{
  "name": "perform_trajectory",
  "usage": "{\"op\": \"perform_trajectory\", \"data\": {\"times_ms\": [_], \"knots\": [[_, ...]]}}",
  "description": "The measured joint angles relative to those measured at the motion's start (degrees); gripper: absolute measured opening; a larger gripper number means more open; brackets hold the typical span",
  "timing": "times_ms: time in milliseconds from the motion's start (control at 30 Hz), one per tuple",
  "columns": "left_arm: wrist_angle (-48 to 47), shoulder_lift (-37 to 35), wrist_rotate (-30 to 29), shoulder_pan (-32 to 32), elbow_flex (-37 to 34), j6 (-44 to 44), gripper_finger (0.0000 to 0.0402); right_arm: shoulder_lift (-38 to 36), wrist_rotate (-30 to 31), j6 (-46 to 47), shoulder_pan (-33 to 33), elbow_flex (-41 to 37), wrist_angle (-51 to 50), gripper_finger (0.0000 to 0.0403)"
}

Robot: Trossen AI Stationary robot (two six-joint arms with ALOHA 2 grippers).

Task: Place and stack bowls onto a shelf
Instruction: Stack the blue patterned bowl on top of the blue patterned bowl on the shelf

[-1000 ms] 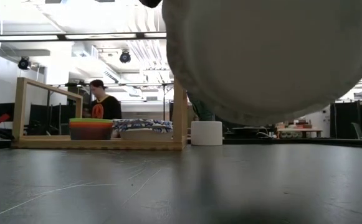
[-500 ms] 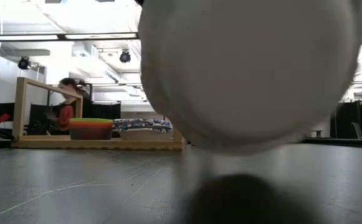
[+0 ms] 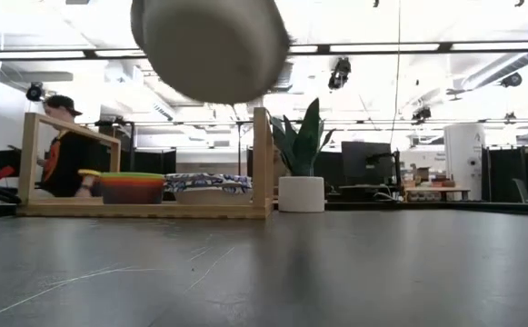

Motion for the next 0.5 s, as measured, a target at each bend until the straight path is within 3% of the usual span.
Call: {"op": "perform_trajectory", "data": {"times_ms": [133,200,367,500], "knots": [[-13.26,-0.74,-14.62,1.91,2.02,-3.49,0.0000,-2.42,3.88,0.00,1.63,-4.55,3.28,0.0210],[-15.04,-1.89,-18.44,4.10,0.64,-4.26,0.0000,-2.93,4.94,0.01,2.27,-6.99,5.84,0.0210],[-12.41,-4.72,-19.01,13.39,-6.02,-3.69,0.0000,-2.99,4.93,0.00,2.38,-13.00,14.90,0.0210],[-4.42,-6.76,-18.94,21.77,-14.25,-0.92,0.0000,-2.79,5.04,0.51,2.39,-16.73,19.73,0.0210]]}}
